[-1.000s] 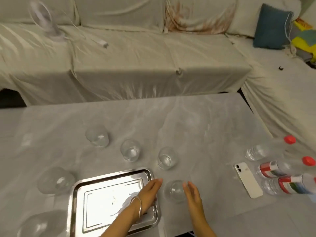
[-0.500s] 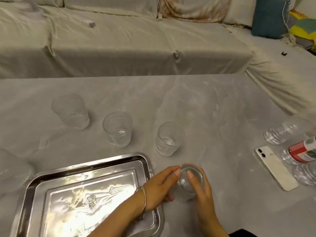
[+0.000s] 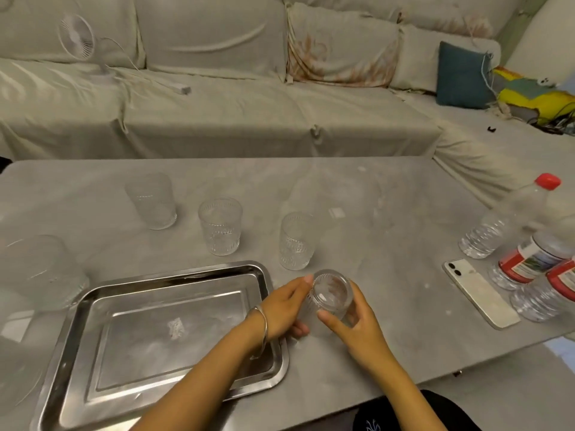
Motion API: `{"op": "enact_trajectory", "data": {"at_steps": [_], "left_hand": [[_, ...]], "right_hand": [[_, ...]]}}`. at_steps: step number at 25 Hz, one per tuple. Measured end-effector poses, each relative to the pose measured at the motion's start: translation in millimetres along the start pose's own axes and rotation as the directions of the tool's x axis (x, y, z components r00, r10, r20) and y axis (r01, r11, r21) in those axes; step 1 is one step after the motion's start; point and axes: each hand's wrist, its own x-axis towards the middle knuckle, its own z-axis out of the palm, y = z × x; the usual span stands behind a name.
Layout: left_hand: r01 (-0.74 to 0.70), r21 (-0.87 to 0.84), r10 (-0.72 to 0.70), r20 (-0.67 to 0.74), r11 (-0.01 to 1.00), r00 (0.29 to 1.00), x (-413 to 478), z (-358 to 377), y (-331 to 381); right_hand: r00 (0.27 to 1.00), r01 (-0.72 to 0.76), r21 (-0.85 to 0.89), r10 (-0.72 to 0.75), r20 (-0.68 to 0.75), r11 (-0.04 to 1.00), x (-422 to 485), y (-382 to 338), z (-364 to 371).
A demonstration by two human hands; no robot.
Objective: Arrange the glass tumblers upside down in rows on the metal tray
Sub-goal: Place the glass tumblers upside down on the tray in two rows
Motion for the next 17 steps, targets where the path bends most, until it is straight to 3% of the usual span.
{"op": "enact_trajectory", "data": {"at_steps": [5,8,11,14,17], "left_hand": [[-0.138,0.058,0.142,-0.066,0.989,0.988,-26,-27,-1],[-0.2,0.227,0.253,-0.232,0.953,0.939,-42,-71,-15],[-0.062,0.552,0.308,-0.367,0.832,0.878,-57,-121,-49],[0.17,0.716,0.163,-0.372,0.678,0.914,-71,-142,-83],[0.223,0.802,0.099,-0.33,0.554,0.939,-74,-142,-104]], "right_hand": [[0.997,0.076,0.021,-0.077,0.021,0.997,10,-19,20],[0.992,0.107,0.076,-0.112,0.066,0.991,27,-36,47],[0.988,0.113,0.098,-0.122,0.094,0.989,42,-45,77],[0.989,0.079,0.117,-0.092,0.112,0.99,51,-41,99],[0.99,0.049,0.113,-0.063,0.124,0.992,54,-32,108]]}}
